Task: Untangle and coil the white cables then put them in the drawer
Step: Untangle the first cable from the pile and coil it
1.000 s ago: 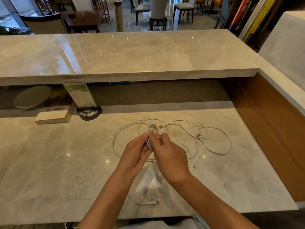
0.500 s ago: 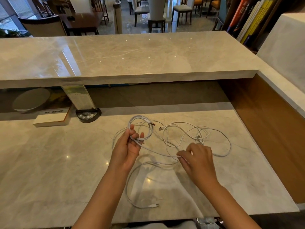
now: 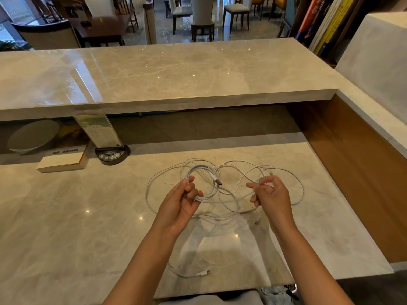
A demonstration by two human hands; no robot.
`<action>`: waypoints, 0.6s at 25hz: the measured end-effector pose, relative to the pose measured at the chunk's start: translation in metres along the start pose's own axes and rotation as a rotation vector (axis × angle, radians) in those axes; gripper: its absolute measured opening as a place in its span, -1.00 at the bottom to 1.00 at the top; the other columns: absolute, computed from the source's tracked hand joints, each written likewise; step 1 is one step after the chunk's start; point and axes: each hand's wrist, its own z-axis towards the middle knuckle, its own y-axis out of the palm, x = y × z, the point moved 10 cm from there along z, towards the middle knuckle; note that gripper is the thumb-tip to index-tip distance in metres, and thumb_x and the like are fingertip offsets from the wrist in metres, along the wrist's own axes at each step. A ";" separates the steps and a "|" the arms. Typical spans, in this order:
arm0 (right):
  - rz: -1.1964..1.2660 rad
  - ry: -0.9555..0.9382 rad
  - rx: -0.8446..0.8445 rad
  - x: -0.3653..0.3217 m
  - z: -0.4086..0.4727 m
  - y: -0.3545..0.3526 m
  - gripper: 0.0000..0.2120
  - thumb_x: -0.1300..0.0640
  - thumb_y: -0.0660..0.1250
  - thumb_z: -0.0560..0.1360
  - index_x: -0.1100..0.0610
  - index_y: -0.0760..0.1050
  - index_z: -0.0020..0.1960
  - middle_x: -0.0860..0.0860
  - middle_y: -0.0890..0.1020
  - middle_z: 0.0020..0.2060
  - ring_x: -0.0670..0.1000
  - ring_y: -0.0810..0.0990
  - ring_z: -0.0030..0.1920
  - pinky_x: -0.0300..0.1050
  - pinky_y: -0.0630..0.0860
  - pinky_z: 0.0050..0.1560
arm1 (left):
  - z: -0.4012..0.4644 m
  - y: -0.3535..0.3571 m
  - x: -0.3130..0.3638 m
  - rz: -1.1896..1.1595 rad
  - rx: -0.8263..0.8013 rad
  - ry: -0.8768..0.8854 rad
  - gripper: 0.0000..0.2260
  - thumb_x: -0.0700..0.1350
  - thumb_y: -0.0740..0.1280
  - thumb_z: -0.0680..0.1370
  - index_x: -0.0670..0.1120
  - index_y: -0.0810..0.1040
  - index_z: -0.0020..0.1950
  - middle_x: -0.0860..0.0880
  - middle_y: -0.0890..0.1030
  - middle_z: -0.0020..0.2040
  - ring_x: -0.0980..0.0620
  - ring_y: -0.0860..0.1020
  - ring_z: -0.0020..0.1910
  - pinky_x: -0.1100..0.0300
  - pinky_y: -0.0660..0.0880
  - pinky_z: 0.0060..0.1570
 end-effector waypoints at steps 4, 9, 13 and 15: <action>-0.239 -0.066 -0.110 -0.016 -0.003 0.022 -0.76 0.37 0.27 0.47 0.06 0.33 -0.14 0.10 0.68 -0.25 -0.02 0.56 -0.55 -0.20 0.53 -0.47 | -0.004 0.007 -0.014 0.012 -0.035 -0.071 -0.81 -0.18 0.11 0.60 -0.18 0.50 -0.08 0.04 0.41 -0.48 0.16 0.36 -0.56 0.29 0.53 -0.35; -0.334 -0.068 -0.429 -0.016 -0.017 0.066 -0.81 0.45 0.18 0.44 0.26 0.52 -0.11 0.23 0.68 -0.26 0.07 0.63 -0.38 0.02 0.61 -0.21 | -0.006 0.014 -0.027 0.097 -0.072 -0.139 -0.81 -0.20 0.10 0.60 -0.19 0.49 -0.08 0.03 0.40 -0.48 0.17 0.32 -0.57 0.28 0.51 -0.36; -0.044 -0.075 -0.520 -0.029 -0.027 0.069 -0.66 0.46 0.11 0.46 0.07 0.29 0.06 0.19 0.68 -0.15 0.09 0.64 -0.25 -0.14 0.59 -0.18 | -0.005 0.009 -0.026 0.097 -0.047 -0.153 -0.79 -0.21 0.10 0.61 -0.20 0.49 -0.10 0.02 0.41 -0.49 0.16 0.32 -0.58 0.28 0.50 -0.41; -0.068 -0.157 -0.576 -0.034 -0.032 0.073 -0.55 0.46 0.22 0.44 -0.04 0.27 0.09 0.15 0.65 -0.10 0.05 0.62 -0.17 -0.16 0.57 -0.09 | -0.004 0.007 -0.027 0.096 -0.028 -0.156 -0.80 -0.21 0.10 0.62 -0.20 0.49 -0.09 0.02 0.41 -0.49 0.16 0.32 -0.58 0.29 0.49 -0.41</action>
